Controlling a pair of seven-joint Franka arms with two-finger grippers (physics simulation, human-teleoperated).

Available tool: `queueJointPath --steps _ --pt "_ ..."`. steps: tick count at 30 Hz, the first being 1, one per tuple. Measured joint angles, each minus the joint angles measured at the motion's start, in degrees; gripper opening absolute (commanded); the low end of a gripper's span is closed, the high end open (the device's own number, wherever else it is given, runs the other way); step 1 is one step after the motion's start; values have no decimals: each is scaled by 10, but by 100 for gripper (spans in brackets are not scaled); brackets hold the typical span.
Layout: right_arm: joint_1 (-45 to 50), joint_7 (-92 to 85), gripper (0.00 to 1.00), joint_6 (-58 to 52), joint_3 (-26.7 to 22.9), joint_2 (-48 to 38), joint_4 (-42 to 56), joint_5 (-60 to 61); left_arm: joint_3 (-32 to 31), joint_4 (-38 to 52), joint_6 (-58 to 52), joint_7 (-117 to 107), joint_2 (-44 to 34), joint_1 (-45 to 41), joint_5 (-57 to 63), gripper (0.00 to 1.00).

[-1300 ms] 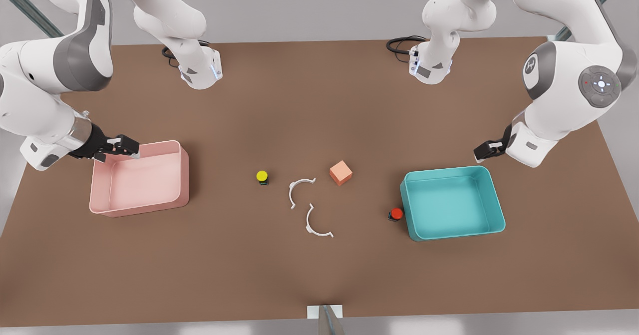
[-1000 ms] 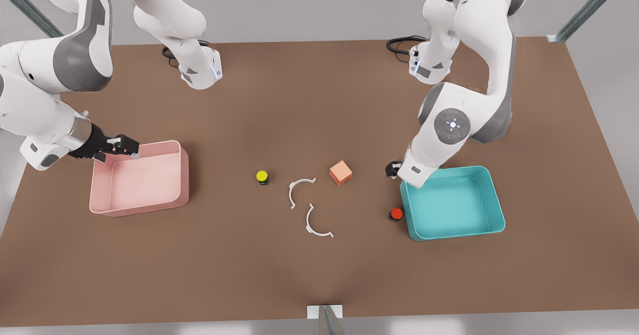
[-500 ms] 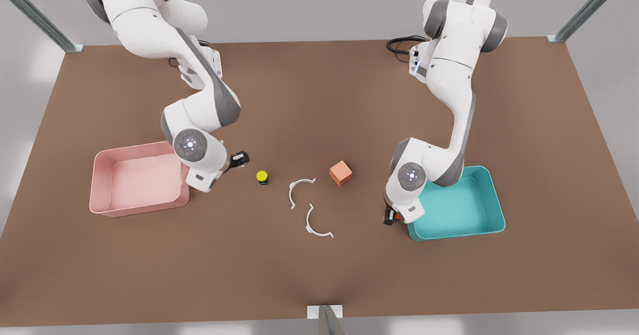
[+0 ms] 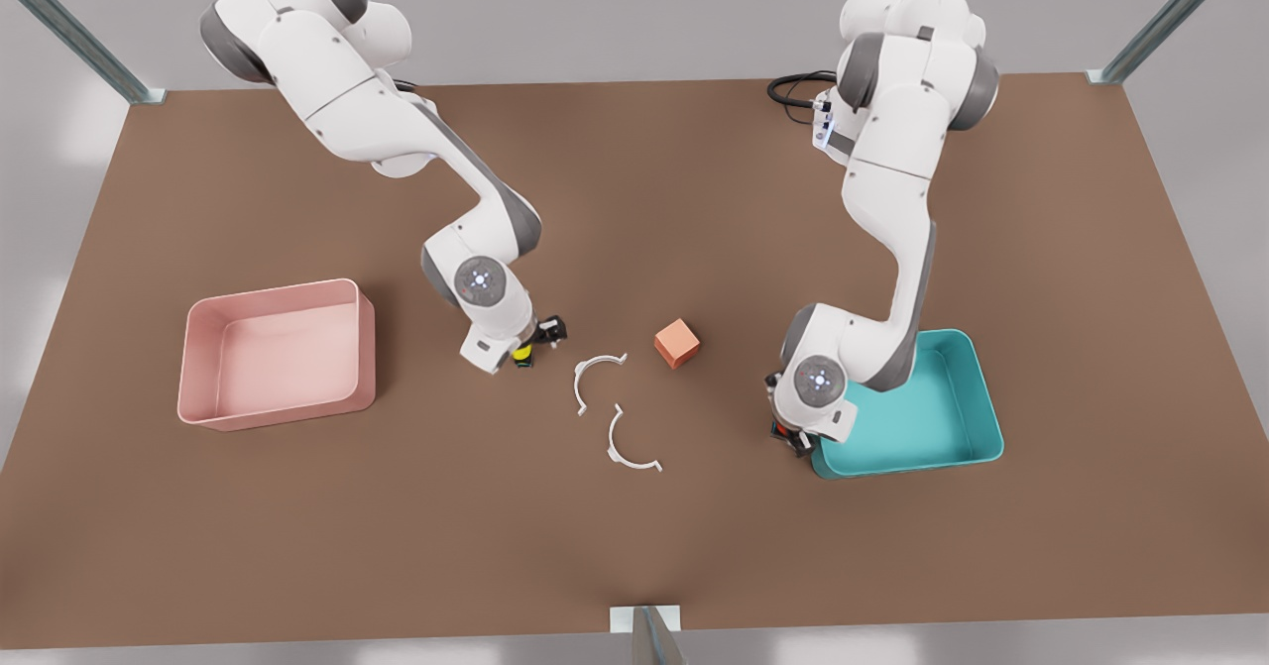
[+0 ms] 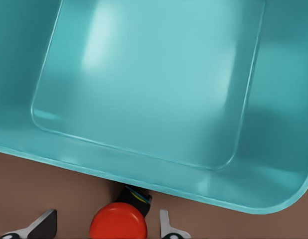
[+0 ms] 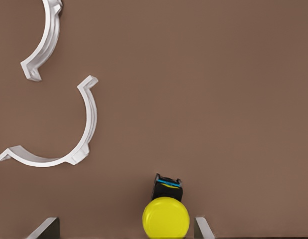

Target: Place the red button in the blue storage box with the left arm, and place the yellow button in the pink storage box with the right arm

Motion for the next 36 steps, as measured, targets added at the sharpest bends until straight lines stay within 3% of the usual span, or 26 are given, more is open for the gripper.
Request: queueJointPath --steps 1,2,6,14,21,23,25,26,28,32,36 --pt "0 9 100 8 0 0 -8 -1 0 0 3 -13 2 0 0 77" --pt "1 17 100 16 0 2 -12 -2 0 0 6 -25 4 0 0 67" --pt "0 46 100 50 -1 16 -22 -5 0 0 14 -68 7 -1 0 51" --pt "-18 87 100 82 -1 11 -56 -29 0 1 9 -120 -23 -4 -4 44" --pt "-21 111 100 131 -6 45 -73 -57 18 1 -99 -105 -105 21 -6 44" --pt "-21 116 95 147 -7 51 -72 -64 26 1 -124 -83 -104 54 -5 44" --pt "-21 121 84 158 -7 53 -72 -69 28 -1 -136 -59 -92 77 -5 45" --pt "-22 123 81 163 -7 54 -72 -71 28 -2 -136 -49 -85 82 -4 100" --pt "-23 127 75 170 -7 55 -73 -76 28 -4 -134 -25 -75 86 -3 100" --pt "-22 134 76 176 -7 55 -75 -87 27 -2 -136 28 -77 85 -4 100" --pt "-21 139 79 157 -7 55 -68 -103 26 13 -150 178 -167 88 -22 100"
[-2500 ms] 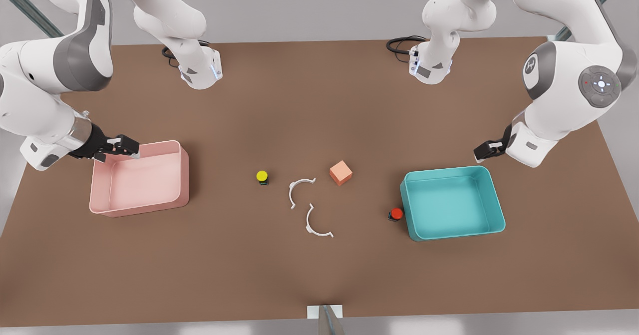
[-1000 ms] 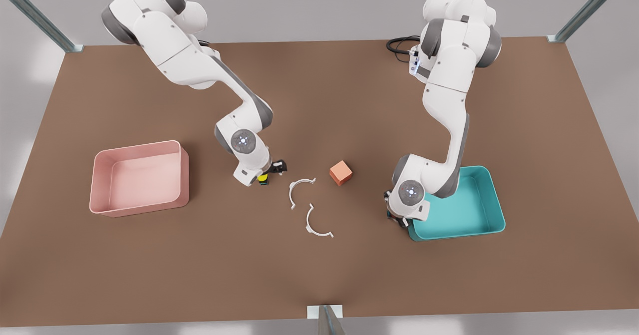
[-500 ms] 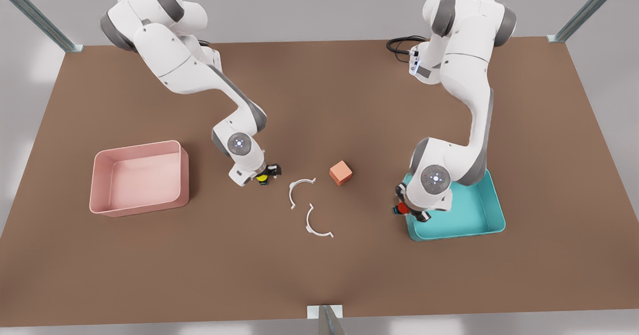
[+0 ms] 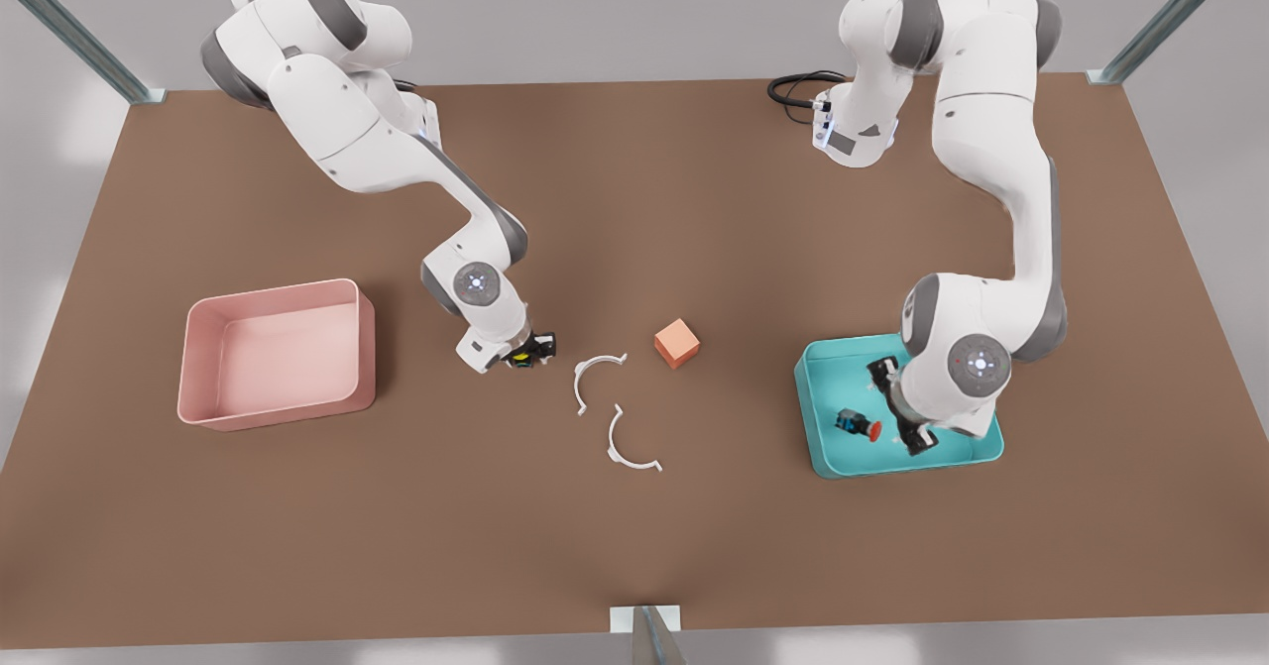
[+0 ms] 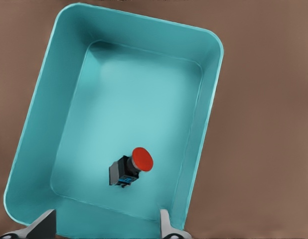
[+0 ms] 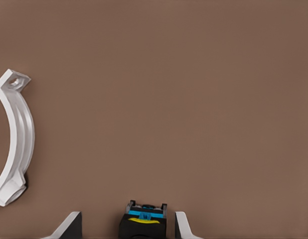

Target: Place the red button in the blue storage box with the left arm, and place the yellow button in the pink storage box with the right arm

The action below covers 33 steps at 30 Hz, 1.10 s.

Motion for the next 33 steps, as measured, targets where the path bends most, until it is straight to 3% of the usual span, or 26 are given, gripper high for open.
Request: queueJointPath --steps 4,6,8,10,21,27,31,33 --pt "7 4 73 -25 0 2 4 -9 -60 -21 -75 216 -190 82 -3 100" --pt "9 6 69 -33 0 5 4 -11 -75 -9 -116 310 -219 95 7 100" --pt "10 8 57 -38 1 8 4 -13 -79 -4 -146 395 -217 91 14 100" --pt "10 8 52 -42 1 10 4 -15 -80 -3 -167 471 -206 89 18 100" --pt "-39 6 52 -88 13 -99 30 -20 -81 -4 -209 766 -194 90 22 100" --pt "-474 -38 51 -180 318 -127 5 -23 -80 -3 -213 865 -196 91 25 100" --pt "-711 -82 51 -215 463 -128 -61 -39 -81 -3 -215 914 -194 91 24 100" --pt "-776 -104 51 -224 490 -127 -93 -47 -81 -3 -215 935 -194 90 24 100"
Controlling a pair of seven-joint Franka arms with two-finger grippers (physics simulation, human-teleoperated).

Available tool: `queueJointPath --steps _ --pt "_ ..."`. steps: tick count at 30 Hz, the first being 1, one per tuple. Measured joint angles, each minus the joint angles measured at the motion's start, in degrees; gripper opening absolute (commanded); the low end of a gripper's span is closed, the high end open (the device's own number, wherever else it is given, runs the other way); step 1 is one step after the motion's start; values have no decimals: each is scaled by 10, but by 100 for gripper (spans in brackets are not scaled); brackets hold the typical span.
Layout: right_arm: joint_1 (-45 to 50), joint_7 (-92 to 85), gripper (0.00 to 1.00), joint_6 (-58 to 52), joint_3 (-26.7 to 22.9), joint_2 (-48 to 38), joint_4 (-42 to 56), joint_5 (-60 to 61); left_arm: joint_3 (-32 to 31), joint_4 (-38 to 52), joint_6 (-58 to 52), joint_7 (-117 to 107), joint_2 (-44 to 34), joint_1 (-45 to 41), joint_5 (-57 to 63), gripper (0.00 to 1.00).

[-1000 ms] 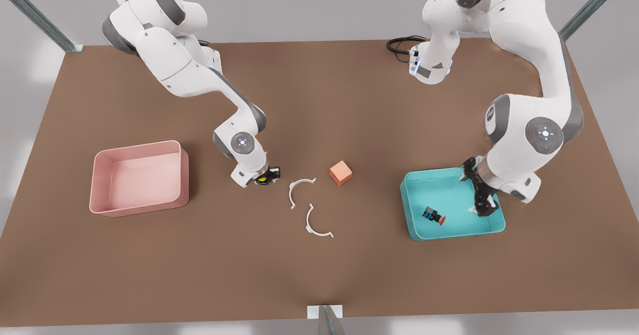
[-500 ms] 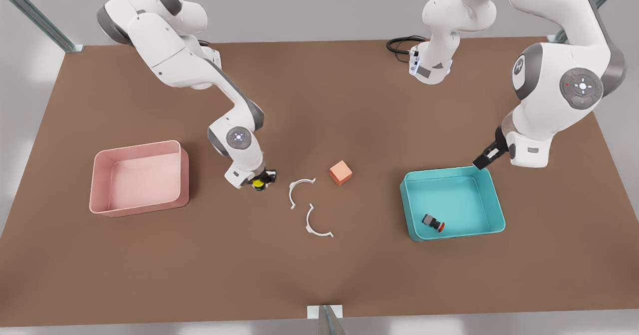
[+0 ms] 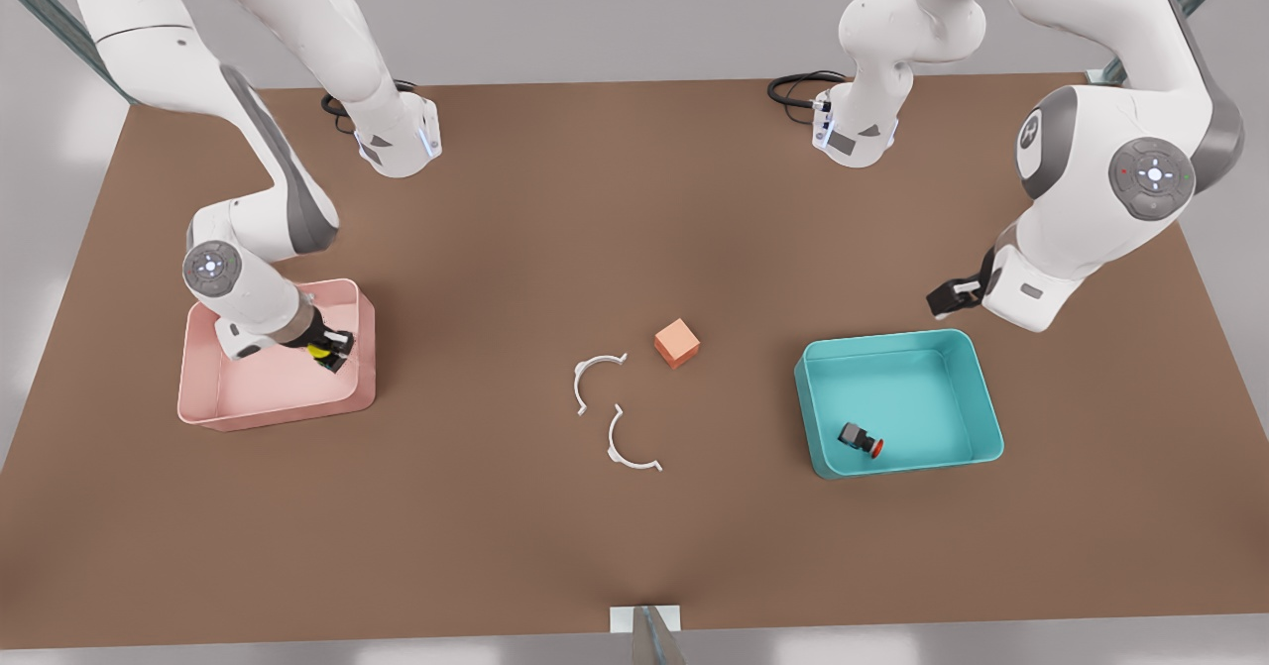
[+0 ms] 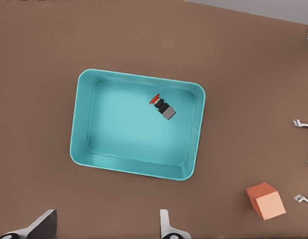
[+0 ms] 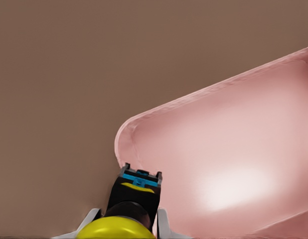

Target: Place the red button in the blue storage box with the left arm, and place the yellow button in the pink storage box with the right arm

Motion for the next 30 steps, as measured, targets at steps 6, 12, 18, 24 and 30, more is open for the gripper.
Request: queueJointPath --steps 6,12,18,24,30 --pt "-51 -59 51 -10 -29 52 -37 -66 0 0 0 50 1 -1 -1 100" --pt "-50 -99 100 -8 -67 98 -31 -146 0 0 0 87 1 -1 0 100" --pt "87 -119 100 -48 -67 96 83 -158 -1 1 -1 112 0 -1 -2 100" --pt "580 -155 100 -119 -593 -83 268 88 -1 14 -1 130 4 0 -1 100" --pt "692 -197 100 -221 -706 -123 373 212 -1 15 -1 144 5 0 -2 100"
